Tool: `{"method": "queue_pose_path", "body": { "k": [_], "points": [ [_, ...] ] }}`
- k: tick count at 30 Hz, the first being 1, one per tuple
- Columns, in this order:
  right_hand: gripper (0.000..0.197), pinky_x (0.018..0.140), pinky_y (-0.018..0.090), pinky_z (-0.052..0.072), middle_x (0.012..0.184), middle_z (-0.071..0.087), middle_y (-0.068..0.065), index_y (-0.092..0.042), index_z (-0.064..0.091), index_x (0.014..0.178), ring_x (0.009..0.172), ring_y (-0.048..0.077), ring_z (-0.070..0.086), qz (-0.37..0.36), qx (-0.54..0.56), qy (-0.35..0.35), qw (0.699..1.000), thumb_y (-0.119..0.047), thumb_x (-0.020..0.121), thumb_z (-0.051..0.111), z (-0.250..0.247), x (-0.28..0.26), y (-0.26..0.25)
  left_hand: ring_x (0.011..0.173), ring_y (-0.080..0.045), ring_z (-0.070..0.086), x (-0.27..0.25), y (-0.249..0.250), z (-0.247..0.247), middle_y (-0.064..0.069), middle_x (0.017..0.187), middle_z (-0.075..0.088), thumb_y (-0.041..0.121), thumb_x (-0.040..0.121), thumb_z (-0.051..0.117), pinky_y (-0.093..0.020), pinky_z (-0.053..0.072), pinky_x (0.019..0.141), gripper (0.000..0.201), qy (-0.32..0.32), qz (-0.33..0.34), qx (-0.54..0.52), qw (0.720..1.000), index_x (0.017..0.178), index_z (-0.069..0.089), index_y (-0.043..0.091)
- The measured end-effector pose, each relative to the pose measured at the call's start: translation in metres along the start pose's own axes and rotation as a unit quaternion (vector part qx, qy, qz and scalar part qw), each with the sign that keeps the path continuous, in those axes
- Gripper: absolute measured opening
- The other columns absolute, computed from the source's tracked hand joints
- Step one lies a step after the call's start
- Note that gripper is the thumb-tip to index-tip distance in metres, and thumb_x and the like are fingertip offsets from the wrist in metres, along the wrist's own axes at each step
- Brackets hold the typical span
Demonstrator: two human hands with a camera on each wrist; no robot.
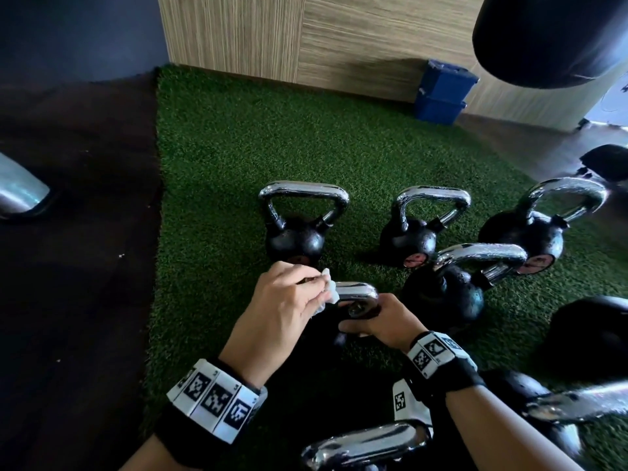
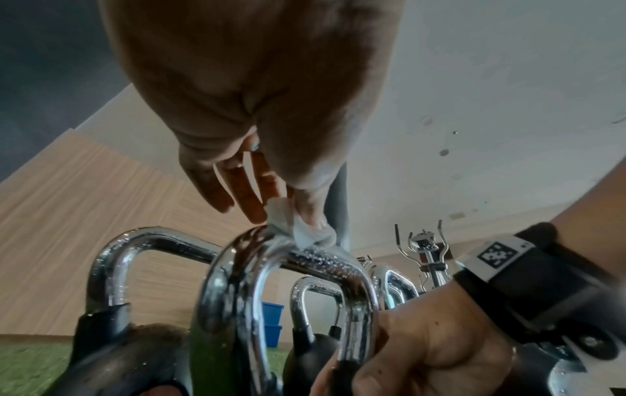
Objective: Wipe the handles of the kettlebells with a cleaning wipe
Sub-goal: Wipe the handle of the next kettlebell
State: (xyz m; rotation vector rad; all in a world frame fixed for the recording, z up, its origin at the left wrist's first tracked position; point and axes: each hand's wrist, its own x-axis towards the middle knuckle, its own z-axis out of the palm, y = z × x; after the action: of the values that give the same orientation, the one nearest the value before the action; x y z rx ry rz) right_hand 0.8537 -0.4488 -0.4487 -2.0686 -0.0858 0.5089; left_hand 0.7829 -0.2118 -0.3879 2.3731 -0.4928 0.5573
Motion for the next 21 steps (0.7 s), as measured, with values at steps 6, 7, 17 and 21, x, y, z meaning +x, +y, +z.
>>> {"method": "queue_pose_path", "body": {
  "k": [6, 7, 17, 21],
  "points": [
    [0.077, 0.084, 0.051, 0.06, 0.089, 0.079, 0.002, -0.025, 0.079, 0.096, 0.086, 0.026, 0.075, 0.013, -0.015, 0.012, 1.0, -0.073, 0.037, 0.09, 0.001, -0.004, 0.002, 0.099, -0.001, 0.068, -0.027, -0.025, -0.001, 0.021, 0.11, 0.073, 0.026, 0.1, 0.066, -0.017, 0.048, 0.09, 0.017, 0.081, -0.06, -0.065, 0.993, 0.108, 0.08, 0.023],
    [0.076, 0.084, 0.052, 0.06, 0.09, 0.079, 0.001, -0.027, 0.079, 0.098, 0.087, 0.025, 0.075, 0.014, -0.016, 0.012, 1.0, -0.073, 0.038, 0.089, 0.001, -0.005, 0.003, 0.101, 0.005, 0.068, -0.032, -0.03, -0.001, 0.026, 0.109, 0.072, 0.027, 0.099, 0.067, -0.013, 0.049, 0.089, 0.017, 0.095, -0.079, -0.096, 0.988, 0.107, 0.08, 0.023],
    [0.07, 0.082, 0.049, 0.061, 0.091, 0.079, -0.004, -0.041, 0.077, 0.102, 0.087, 0.023, 0.075, -0.014, -0.011, 0.018, 1.0, -0.076, 0.042, 0.086, 0.006, -0.011, -0.002, 0.079, 0.012, 0.064, -0.065, -0.056, 0.034, 0.035, 0.085, 0.07, 0.054, 0.095, 0.06, -0.018, 0.051, 0.065, 0.018, 0.072, -0.228, -0.207, 0.949, 0.106, 0.073, 0.048],
    [0.07, 0.081, 0.043, 0.061, 0.089, 0.079, -0.006, -0.041, 0.077, 0.101, 0.083, 0.018, 0.075, -0.024, -0.015, 0.019, 0.999, -0.077, 0.042, 0.084, 0.005, -0.012, -0.002, 0.085, 0.018, 0.065, -0.076, -0.064, 0.062, 0.044, 0.083, 0.067, 0.025, 0.094, 0.07, -0.007, 0.05, 0.068, 0.02, 0.064, -0.276, -0.235, 0.93, 0.113, 0.078, 0.025]
  ]
}}
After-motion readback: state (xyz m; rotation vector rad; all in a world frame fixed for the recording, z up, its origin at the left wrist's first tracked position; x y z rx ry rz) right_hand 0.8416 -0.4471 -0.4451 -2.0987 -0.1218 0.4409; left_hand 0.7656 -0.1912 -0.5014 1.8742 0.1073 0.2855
